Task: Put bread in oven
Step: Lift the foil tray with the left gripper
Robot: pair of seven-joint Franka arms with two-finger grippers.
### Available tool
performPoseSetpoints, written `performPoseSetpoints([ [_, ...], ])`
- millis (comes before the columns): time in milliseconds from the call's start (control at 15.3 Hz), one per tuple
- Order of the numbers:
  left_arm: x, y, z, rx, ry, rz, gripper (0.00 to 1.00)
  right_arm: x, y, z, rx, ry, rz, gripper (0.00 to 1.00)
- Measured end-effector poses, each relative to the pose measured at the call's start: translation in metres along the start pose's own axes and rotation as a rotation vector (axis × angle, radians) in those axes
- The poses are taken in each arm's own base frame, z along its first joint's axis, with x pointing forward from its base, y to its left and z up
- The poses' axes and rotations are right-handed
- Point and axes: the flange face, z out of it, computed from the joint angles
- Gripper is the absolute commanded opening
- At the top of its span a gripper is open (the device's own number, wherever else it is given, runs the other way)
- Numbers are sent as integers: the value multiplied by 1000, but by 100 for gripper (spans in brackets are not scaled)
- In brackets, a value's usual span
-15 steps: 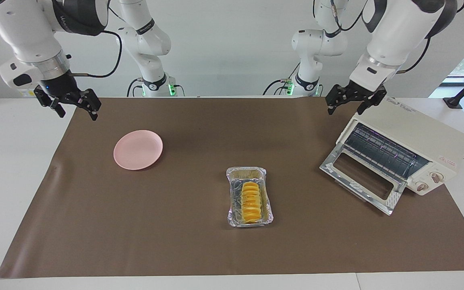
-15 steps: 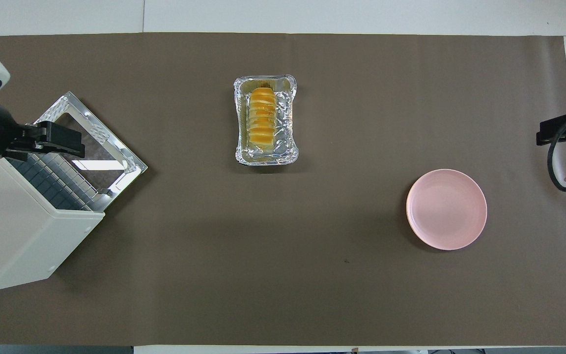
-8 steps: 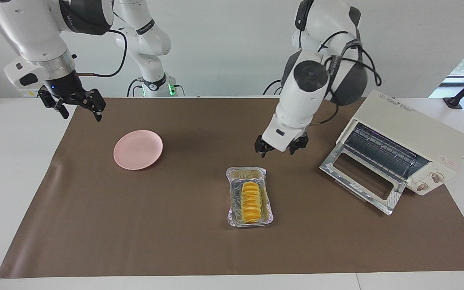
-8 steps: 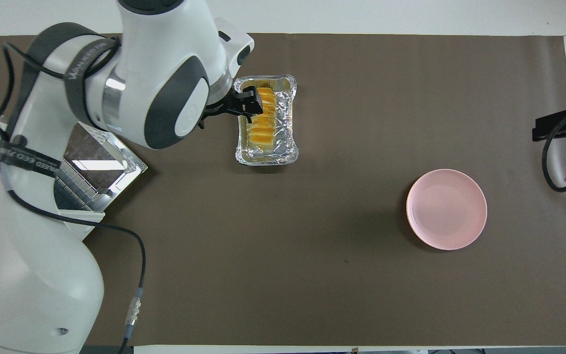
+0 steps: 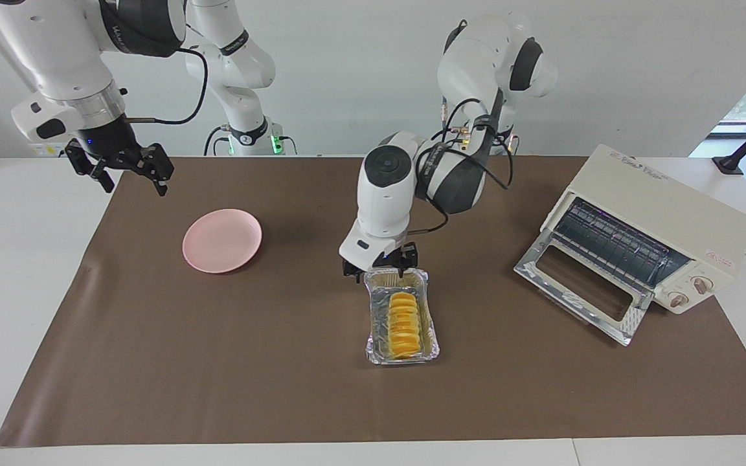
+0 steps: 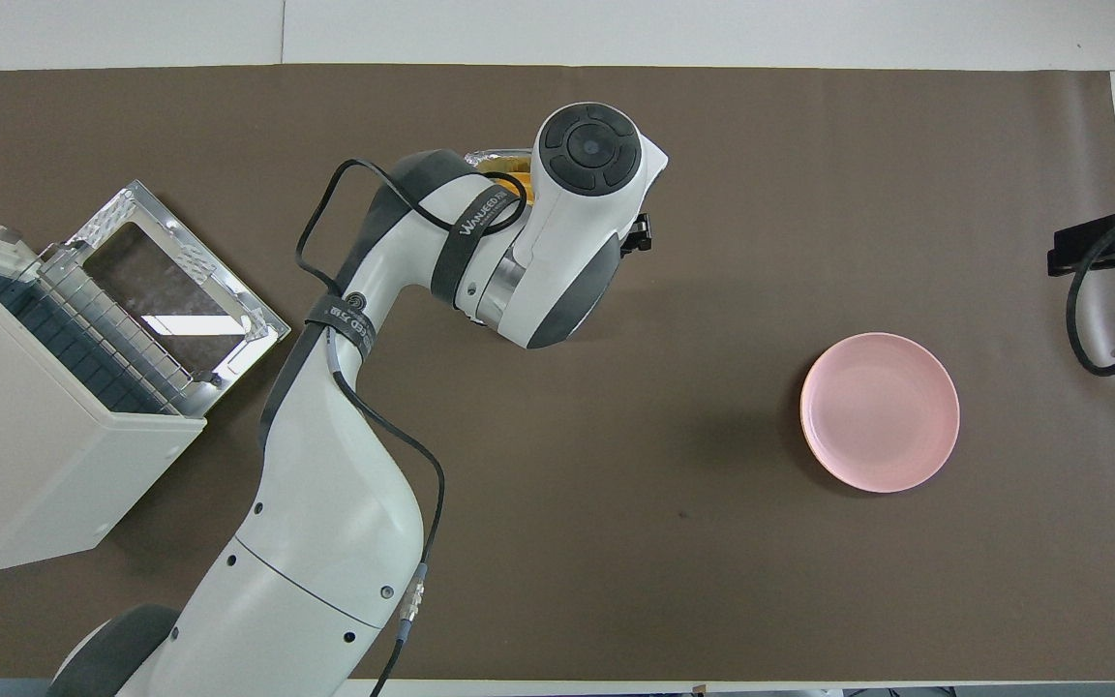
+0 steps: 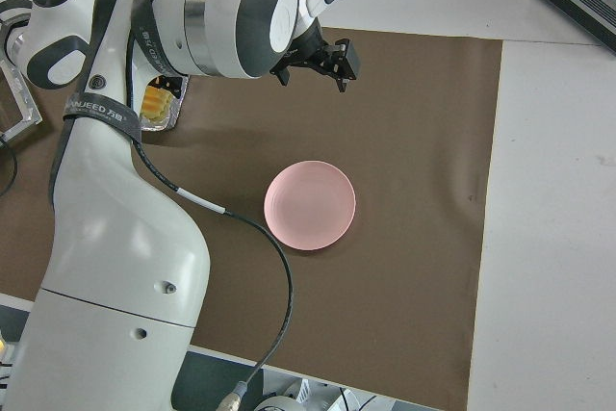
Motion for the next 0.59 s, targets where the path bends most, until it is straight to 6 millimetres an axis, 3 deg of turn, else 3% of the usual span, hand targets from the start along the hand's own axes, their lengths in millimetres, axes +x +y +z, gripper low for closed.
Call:
performPoseSetpoints([
  [196, 4, 1, 21, -3, 13, -2, 100, 0, 8, 1, -1, -1, 13, 100],
  [589, 6, 5, 31, -18, 32, 0, 100, -4, 15, 6, 7, -42, 29, 100],
])
